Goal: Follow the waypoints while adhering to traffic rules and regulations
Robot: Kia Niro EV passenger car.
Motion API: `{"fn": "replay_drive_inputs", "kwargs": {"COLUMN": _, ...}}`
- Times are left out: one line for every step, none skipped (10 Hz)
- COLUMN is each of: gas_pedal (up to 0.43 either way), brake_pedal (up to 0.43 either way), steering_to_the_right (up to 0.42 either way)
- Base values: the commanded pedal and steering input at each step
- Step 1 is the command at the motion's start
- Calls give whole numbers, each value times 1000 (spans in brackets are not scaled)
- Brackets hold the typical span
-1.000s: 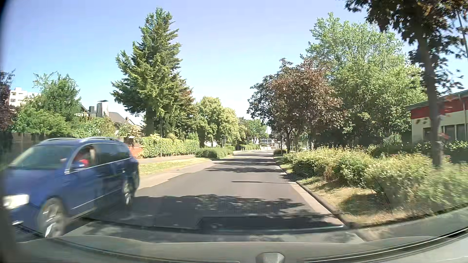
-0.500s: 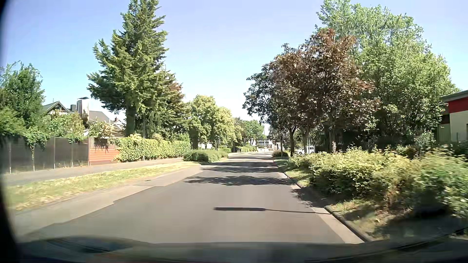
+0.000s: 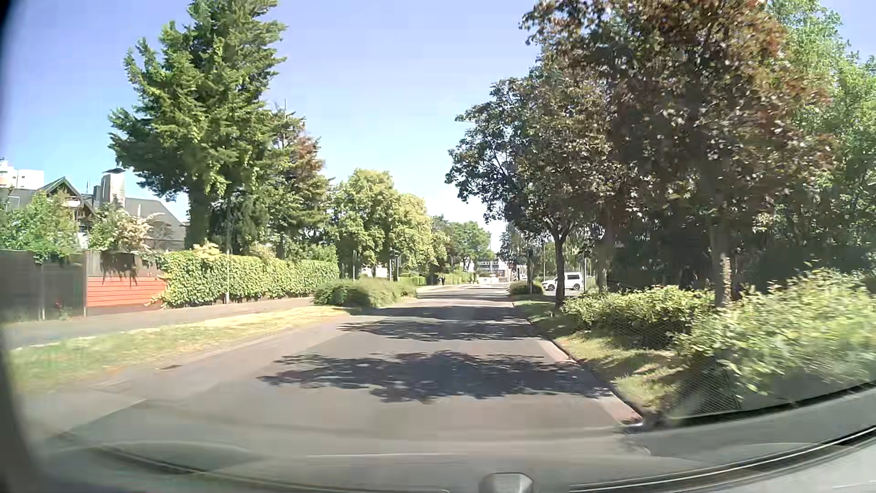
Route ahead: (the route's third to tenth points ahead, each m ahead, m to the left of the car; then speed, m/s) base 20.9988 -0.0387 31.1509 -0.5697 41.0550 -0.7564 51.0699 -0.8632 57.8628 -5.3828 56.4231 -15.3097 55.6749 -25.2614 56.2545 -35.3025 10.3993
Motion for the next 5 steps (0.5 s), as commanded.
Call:
{"fn": "replay_drive_inputs", "kwargs": {"gas_pedal": 39, "brake_pedal": 30, "steering_to_the_right": 8}}
{"fn": "replay_drive_inputs", "kwargs": {"gas_pedal": 39, "brake_pedal": 30, "steering_to_the_right": 8}}
{"fn": "replay_drive_inputs", "kwargs": {"gas_pedal": 28, "brake_pedal": 30, "steering_to_the_right": 8}}
{"fn": "replay_drive_inputs", "kwargs": {"gas_pedal": 8, "brake_pedal": 30, "steering_to_the_right": 7}}
{"fn": "replay_drive_inputs", "kwargs": {"gas_pedal": 0, "brake_pedal": 30, "steering_to_the_right": 8}}
